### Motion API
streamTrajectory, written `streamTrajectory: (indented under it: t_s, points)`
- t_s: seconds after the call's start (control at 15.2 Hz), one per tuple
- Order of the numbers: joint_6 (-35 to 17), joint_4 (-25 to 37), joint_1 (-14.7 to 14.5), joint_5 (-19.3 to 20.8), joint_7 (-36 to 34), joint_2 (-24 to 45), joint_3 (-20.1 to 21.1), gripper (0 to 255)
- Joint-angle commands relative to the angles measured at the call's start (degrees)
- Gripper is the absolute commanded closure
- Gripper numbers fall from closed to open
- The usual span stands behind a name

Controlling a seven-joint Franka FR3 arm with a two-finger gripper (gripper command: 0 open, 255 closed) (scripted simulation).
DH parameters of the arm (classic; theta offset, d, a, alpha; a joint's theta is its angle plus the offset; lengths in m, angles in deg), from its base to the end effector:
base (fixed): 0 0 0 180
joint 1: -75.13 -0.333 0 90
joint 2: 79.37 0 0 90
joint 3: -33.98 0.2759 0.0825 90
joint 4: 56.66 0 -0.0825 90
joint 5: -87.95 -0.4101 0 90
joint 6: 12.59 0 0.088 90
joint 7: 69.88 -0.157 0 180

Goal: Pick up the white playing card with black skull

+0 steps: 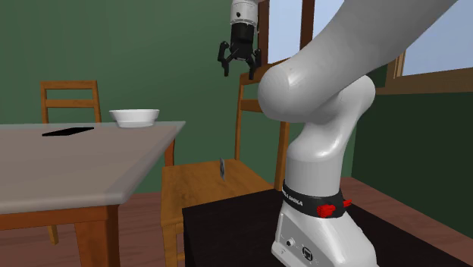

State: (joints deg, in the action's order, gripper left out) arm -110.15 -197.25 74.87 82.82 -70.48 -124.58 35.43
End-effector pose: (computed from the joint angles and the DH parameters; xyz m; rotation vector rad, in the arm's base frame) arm 0.3719 0.0238 0.4763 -3.0694 -0.0033 -0.0565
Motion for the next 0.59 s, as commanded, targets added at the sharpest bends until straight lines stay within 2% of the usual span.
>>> streamTrajectory:
  t_s: [0.0, 0.53]
  points:
    - [0.0, 0.0, 0.0, 0.0, 0.0, 0.0, 0.0, 0]
    - [-17.2, -9.2, -6.1, 3.5, 24.4, 8.1, -6.7, 0]
